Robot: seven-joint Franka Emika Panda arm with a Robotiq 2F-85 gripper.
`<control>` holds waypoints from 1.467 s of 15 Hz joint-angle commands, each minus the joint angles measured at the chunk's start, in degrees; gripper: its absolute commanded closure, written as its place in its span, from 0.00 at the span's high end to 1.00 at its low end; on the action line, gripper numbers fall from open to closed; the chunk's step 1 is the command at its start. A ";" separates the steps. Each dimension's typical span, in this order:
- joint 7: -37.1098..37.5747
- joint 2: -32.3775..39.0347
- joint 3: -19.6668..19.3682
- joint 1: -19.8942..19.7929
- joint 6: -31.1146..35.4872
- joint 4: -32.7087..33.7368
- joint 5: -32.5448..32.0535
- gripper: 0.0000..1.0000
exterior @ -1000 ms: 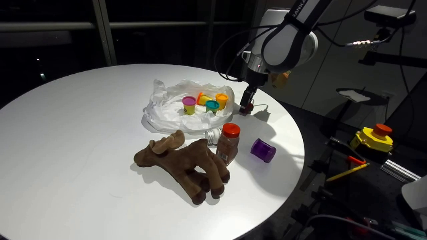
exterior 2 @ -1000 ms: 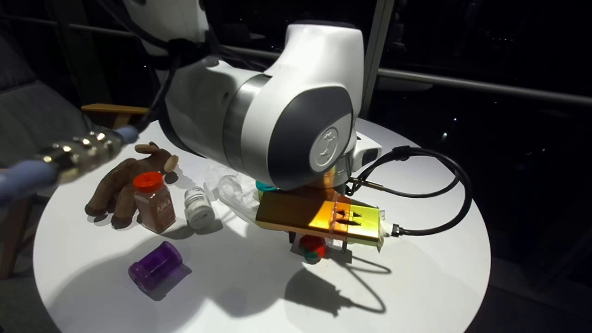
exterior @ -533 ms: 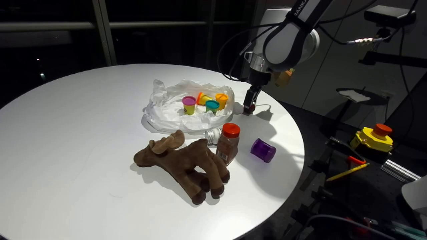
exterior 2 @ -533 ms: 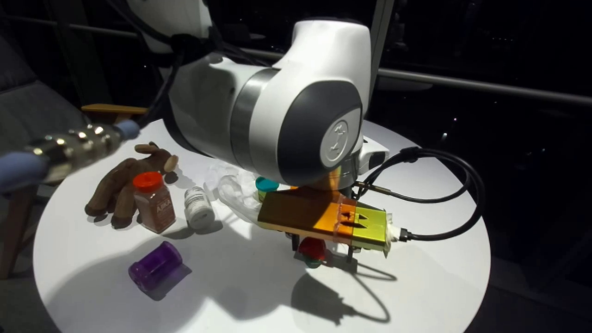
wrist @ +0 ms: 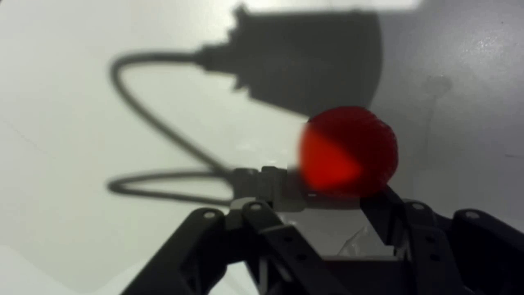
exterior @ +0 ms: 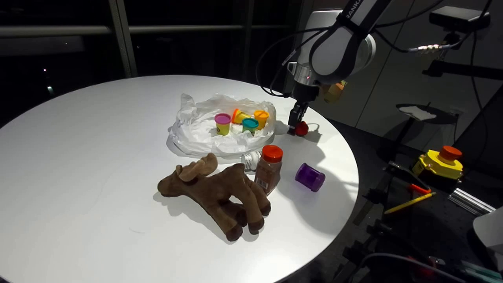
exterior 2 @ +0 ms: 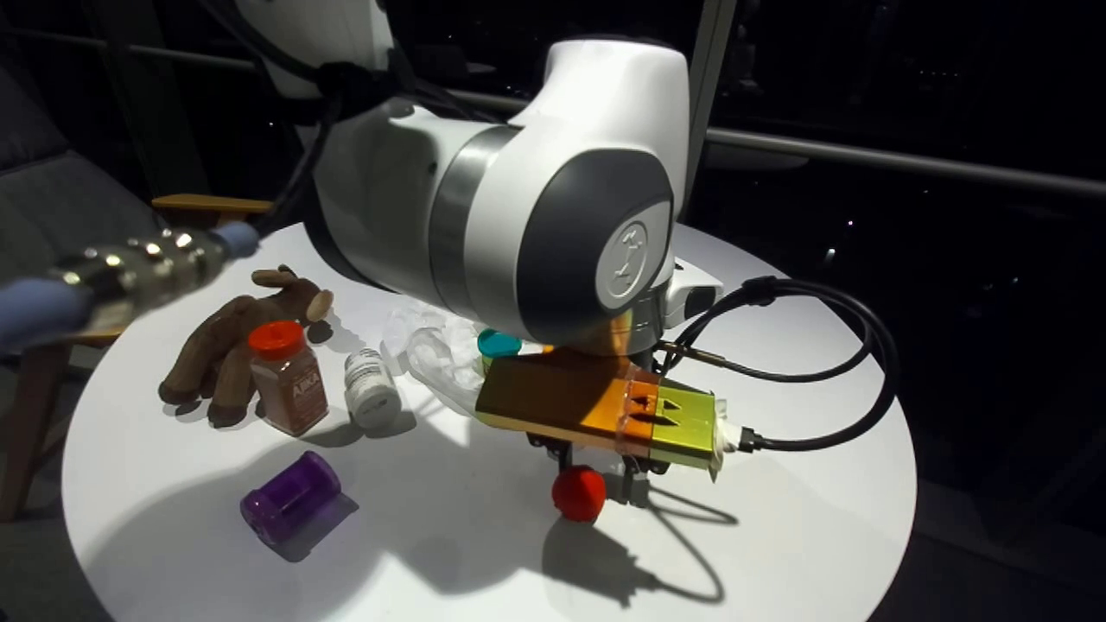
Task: Put the objects on the table in the plastic bag
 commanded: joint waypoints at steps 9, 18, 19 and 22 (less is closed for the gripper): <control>4.34 -3.95 -2.37 2.34 -3.32 -1.35 -2.26 0.53; 5.22 -6.62 -2.43 2.43 -6.93 -3.17 -2.27 1.00; 5.26 -6.53 -2.35 2.23 -7.60 -3.19 -2.11 1.00; 5.53 -5.90 -2.25 1.89 -9.08 -2.80 -1.79 1.00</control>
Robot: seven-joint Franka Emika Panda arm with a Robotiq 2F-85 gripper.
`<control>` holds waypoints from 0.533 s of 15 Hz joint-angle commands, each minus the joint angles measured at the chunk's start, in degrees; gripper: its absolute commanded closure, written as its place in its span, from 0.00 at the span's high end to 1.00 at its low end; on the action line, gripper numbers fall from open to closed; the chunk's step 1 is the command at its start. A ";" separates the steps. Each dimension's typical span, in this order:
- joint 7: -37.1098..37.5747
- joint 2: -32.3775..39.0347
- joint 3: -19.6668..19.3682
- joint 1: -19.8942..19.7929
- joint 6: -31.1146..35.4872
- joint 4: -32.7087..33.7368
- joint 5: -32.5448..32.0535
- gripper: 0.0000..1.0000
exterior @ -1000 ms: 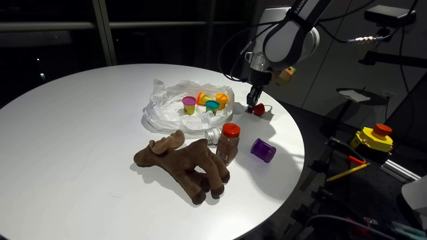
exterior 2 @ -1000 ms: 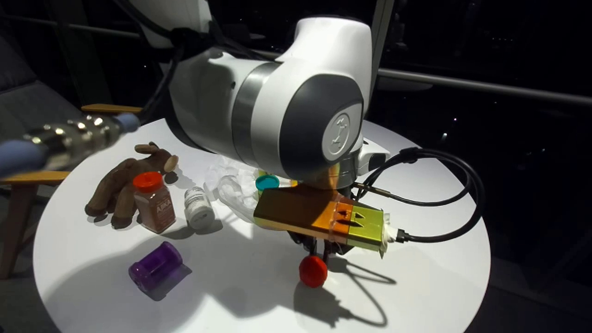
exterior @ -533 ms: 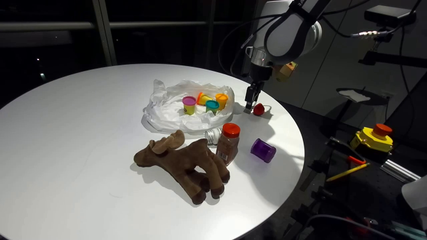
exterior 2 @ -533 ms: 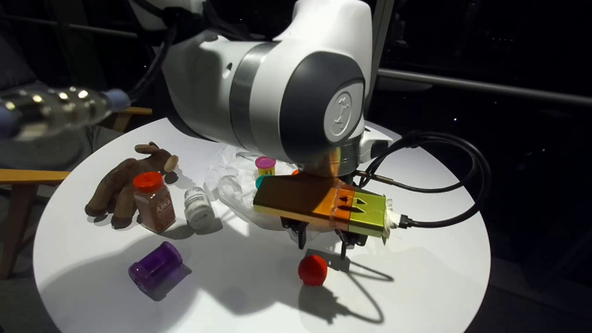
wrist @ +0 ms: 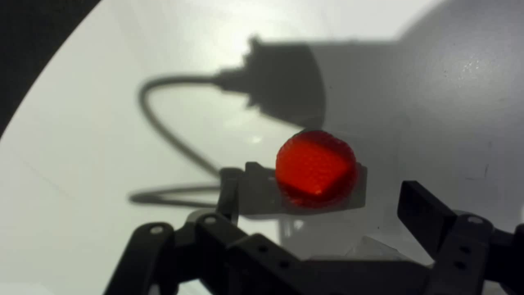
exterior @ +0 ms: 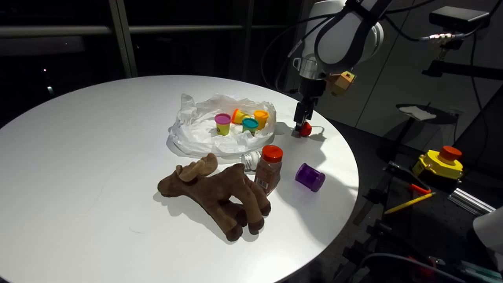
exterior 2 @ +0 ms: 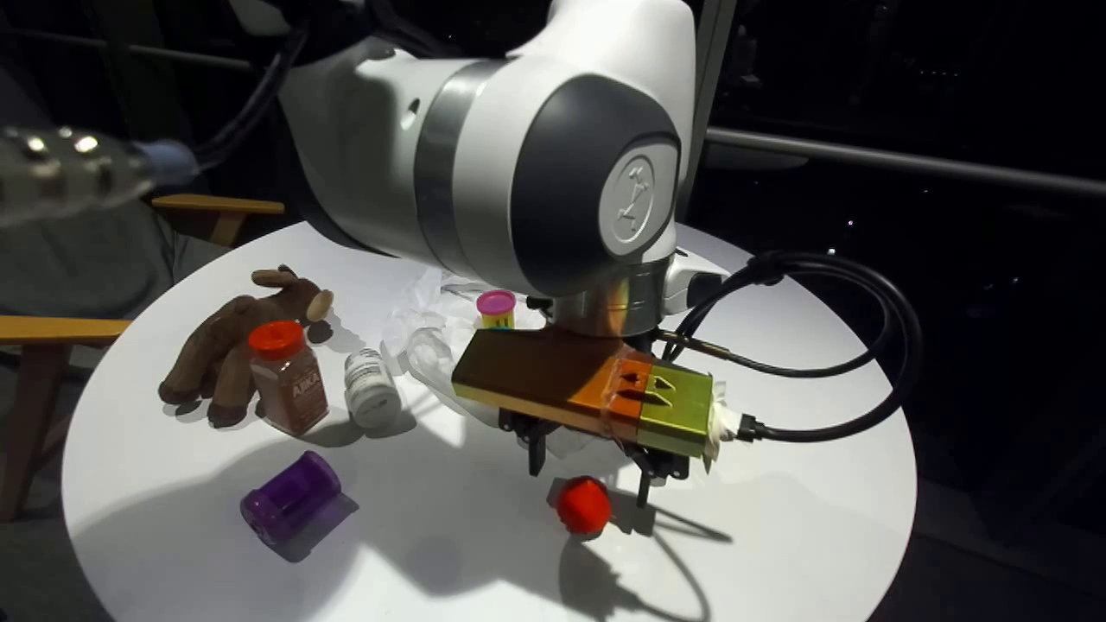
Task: Put the objects on the table in the plastic bag
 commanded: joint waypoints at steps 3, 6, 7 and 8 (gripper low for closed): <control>2.02 -0.82 -0.74 0.31 -2.59 -0.16 -1.10 0.75; 2.60 -0.41 -1.11 0.45 -2.77 0.23 -1.33 0.56; 2.84 -0.43 -1.26 0.55 -2.84 0.20 -1.44 0.49; 3.06 -0.29 -1.46 0.61 -2.84 0.28 -1.56 0.38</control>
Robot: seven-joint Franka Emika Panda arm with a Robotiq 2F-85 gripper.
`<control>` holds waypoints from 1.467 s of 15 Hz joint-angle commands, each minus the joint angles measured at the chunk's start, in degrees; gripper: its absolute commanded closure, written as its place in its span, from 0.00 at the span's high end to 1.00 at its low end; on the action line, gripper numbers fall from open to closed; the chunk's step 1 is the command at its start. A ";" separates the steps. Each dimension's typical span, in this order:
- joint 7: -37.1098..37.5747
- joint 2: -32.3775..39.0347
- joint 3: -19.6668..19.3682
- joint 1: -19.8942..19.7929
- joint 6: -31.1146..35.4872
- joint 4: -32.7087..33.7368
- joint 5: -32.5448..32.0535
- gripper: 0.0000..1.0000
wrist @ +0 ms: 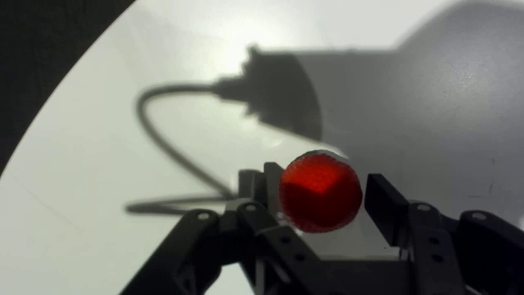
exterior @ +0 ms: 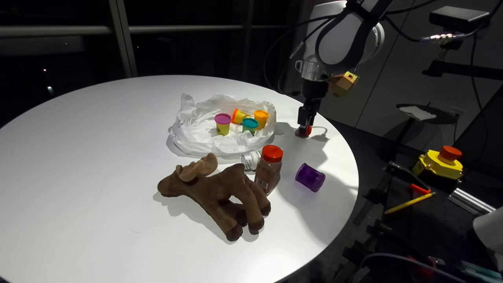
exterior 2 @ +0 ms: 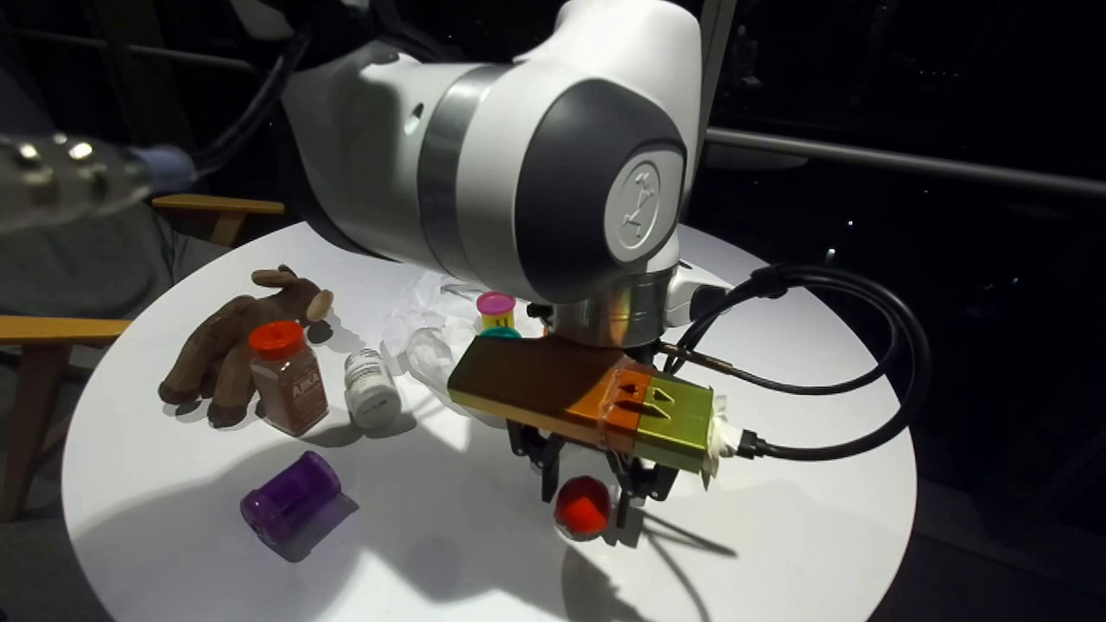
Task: Put the objects on the table in the plastic bag
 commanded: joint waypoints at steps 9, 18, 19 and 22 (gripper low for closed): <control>5.67 -7.14 -0.98 3.82 -7.52 1.50 -2.54 0.22; 3.84 -6.02 6.89 7.55 -8.94 13.03 -1.16 0.21; 3.44 -4.72 7.62 7.56 -7.36 14.20 -0.97 0.21; 2.45 0.12 9.31 7.06 -2.94 17.89 0.18 0.21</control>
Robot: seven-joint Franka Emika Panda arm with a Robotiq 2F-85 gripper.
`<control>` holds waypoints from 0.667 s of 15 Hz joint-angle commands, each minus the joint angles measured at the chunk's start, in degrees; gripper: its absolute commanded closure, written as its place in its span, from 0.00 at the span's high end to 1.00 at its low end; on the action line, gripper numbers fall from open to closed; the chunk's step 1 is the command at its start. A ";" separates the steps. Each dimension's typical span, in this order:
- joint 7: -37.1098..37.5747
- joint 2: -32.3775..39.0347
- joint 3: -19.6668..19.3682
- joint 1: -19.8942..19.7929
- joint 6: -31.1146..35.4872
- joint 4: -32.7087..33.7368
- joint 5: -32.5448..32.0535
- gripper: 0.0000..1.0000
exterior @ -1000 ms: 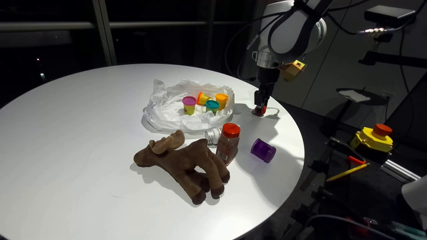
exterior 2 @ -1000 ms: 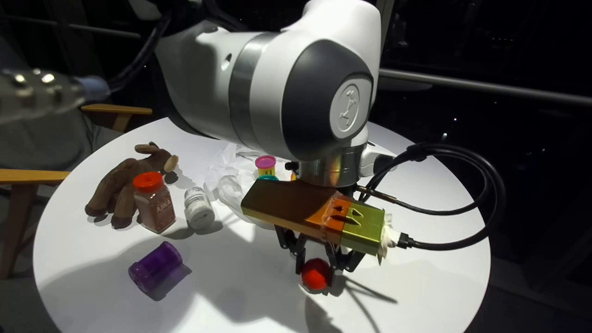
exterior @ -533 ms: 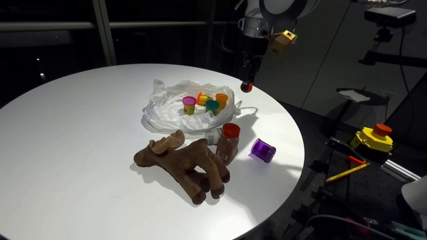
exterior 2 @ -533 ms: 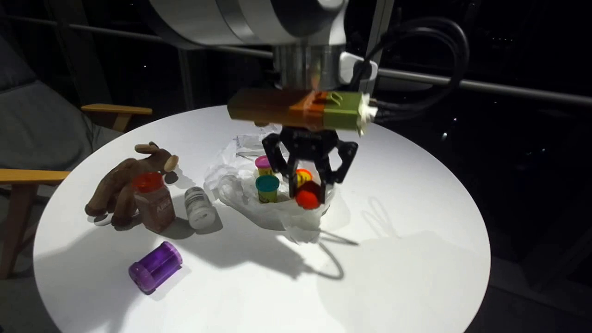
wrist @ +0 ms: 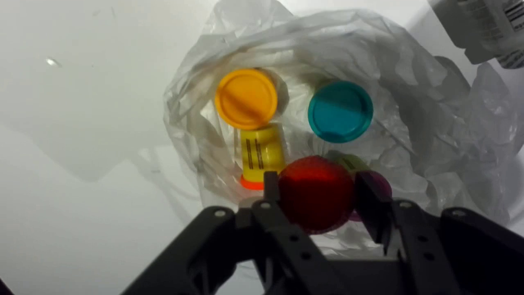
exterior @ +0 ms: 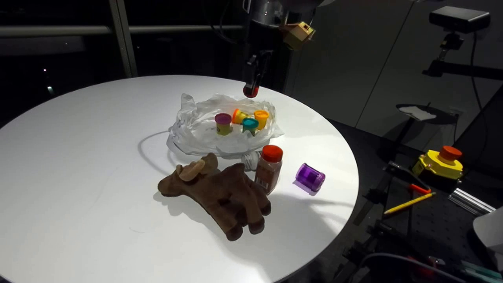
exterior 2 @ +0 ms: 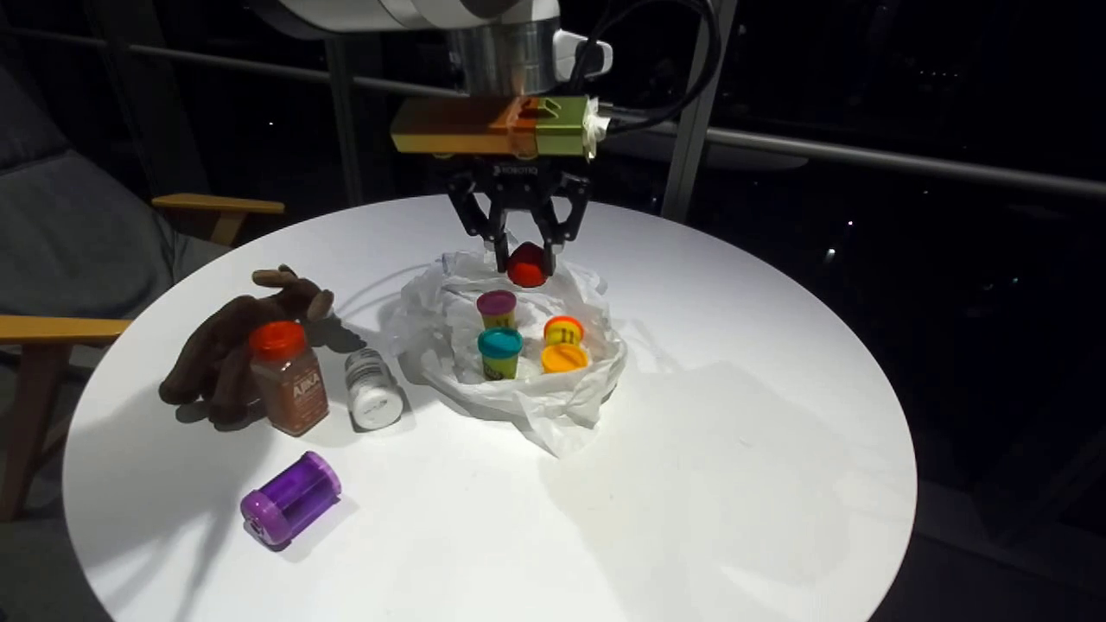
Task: Put the objects on the table in the plastic bag
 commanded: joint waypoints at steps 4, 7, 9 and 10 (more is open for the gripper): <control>-4.29 12.13 3.73 -1.42 4.75 11.37 4.99 0.21; -5.18 15.84 4.36 -1.40 5.11 15.15 5.53 0.21; -5.41 17.48 4.41 -1.37 5.39 17.14 5.42 0.21; -5.56 17.81 4.59 -1.48 5.83 17.72 5.47 0.21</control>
